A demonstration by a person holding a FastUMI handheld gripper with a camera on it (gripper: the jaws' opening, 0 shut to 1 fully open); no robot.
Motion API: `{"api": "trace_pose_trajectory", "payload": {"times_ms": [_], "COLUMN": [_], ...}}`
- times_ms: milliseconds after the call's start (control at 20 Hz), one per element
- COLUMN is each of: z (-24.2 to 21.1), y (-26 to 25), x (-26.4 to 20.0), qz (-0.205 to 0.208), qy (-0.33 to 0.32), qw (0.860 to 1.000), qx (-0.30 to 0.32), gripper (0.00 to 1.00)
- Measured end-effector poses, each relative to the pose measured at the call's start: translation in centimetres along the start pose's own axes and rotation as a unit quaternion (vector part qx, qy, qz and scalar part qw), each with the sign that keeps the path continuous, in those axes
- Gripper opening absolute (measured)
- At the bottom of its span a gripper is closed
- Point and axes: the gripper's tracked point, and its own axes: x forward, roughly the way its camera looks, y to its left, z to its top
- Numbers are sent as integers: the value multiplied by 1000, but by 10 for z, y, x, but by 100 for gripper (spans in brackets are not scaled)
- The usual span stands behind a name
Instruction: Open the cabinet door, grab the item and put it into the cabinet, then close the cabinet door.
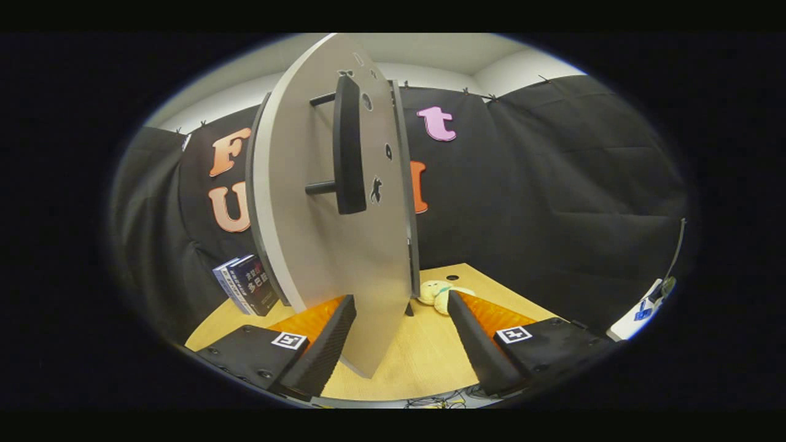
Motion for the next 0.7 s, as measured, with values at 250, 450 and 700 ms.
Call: {"api": "trace_pose_trajectory", "payload": {"times_ms": [250,450,700], "z": [-1,0,0], "y": [36,70,129], "x": [9,22,50], "qz": [1,5,33], "qy": [-1,-2,-5], "qw": [1000,1000,999], "qx": [-2,-12,-27], "gripper": [97,97,97]}}
